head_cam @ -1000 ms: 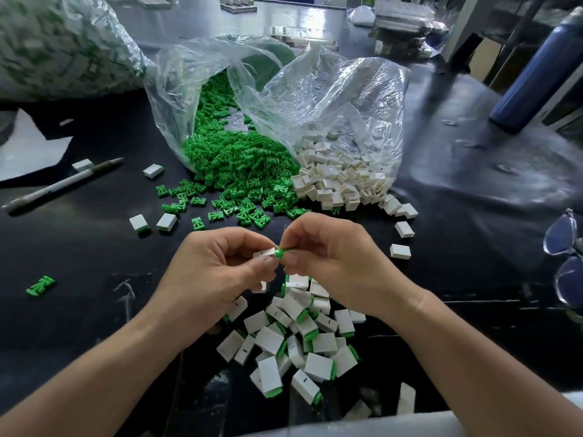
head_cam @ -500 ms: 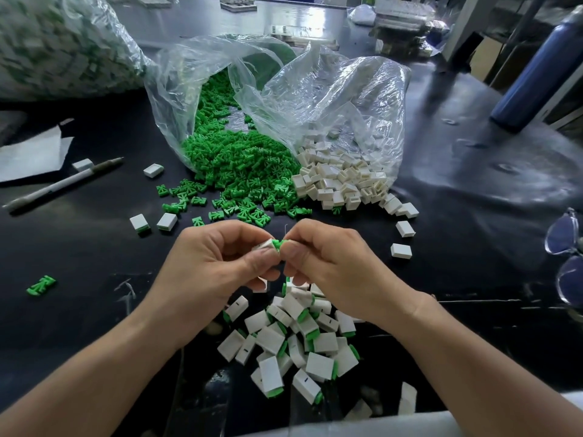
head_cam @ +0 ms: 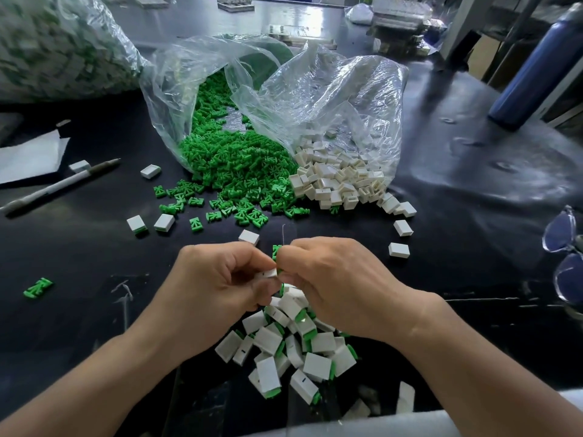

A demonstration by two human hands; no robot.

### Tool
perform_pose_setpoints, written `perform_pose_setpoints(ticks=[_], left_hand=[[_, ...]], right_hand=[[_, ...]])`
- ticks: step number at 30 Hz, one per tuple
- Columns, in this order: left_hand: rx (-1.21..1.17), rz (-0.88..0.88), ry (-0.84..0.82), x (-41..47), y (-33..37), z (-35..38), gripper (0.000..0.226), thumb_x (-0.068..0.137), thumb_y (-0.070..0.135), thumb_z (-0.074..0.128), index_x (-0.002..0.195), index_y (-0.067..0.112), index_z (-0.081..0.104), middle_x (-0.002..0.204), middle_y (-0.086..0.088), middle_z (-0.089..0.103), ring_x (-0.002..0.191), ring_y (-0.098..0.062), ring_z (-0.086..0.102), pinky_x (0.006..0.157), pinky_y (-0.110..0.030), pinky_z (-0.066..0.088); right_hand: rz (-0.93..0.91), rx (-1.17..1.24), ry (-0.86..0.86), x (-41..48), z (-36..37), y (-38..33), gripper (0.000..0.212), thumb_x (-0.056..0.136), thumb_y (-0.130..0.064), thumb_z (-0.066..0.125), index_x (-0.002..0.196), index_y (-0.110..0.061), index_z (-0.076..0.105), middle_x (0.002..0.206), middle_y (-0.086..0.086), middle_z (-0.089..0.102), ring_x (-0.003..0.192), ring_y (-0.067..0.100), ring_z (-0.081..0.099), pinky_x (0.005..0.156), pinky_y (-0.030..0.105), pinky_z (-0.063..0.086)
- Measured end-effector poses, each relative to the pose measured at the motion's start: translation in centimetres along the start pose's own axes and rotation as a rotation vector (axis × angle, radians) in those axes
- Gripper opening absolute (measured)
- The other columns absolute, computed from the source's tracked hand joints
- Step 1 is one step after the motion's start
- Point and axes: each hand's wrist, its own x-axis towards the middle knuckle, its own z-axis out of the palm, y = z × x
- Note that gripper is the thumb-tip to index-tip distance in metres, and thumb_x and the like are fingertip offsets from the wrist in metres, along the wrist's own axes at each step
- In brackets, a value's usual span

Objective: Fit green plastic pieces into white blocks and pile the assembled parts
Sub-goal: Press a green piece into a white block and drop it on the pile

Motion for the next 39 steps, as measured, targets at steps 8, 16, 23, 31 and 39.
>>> perform_pose_setpoints(ticks=[8,16,23,31,39], left_hand=[[-0.394,-0.04,0.061,0.8,0.7,-0.3,0.023,0.06,0.014,0.068,0.08,0.004,0.071,0.077,-0.012,0.072,0.066,-0.017,0.069,0.058,-0.021,0.056],[-0.57,-0.049,0.002,0.6,1.0,-0.2,0.013,0.057,0.017,0.068,0.068,0.018,0.074,0.08,0.002,0.073,0.056,-0.012,0.064,0.051,-0.023,0.053],[-0.577,0.022,-0.03,0.6,0.9,0.3,0.03,0.067,0.002,0.061,0.094,-0.008,0.064,0.061,-0.016,0.064,0.048,-0.034,0.057,0.05,-0.034,0.053],[-0.596,-0.014,0.008,0.5,1.1,0.5,0.022,0.065,0.006,0.062,0.083,-0.004,0.069,0.085,-0.019,0.069,0.054,-0.035,0.065,0.052,-0.031,0.055],[-0.581,-0.013,0.024,0.5,1.2,0.2,0.026,0.065,0.015,0.065,0.087,0.002,0.07,0.062,-0.033,0.057,0.049,-0.047,0.053,0.049,-0.038,0.054]], right_hand=[[0.353,0.794,0.144,0.4,0.0,0.6,0.038,0.08,-0.05,0.05,0.077,-0.013,0.06,0.066,-0.005,0.061,0.062,0.012,0.059,0.061,0.039,0.052],[0.376,1.43,-0.162,0.8,0.4,-0.5,0.05,0.086,-0.053,0.03,0.087,-0.014,0.061,0.073,0.003,0.062,0.062,0.012,0.055,0.057,0.021,0.043],[0.391,1.283,-0.148,0.5,0.0,-0.9,0.049,0.076,-0.053,0.031,0.077,-0.01,0.052,0.065,-0.002,0.053,0.057,0.008,0.046,0.055,0.022,0.037],[0.417,1.221,-0.141,0.2,0.1,-1.1,0.072,0.076,-0.05,0.032,0.108,0.01,0.053,0.062,-0.009,0.044,0.054,0.001,0.039,0.052,0.012,0.035],[0.414,1.36,-0.154,0.5,-0.1,-1.2,0.044,0.076,-0.05,0.035,0.081,-0.011,0.053,0.069,0.002,0.055,0.058,0.01,0.045,0.054,0.023,0.031]])
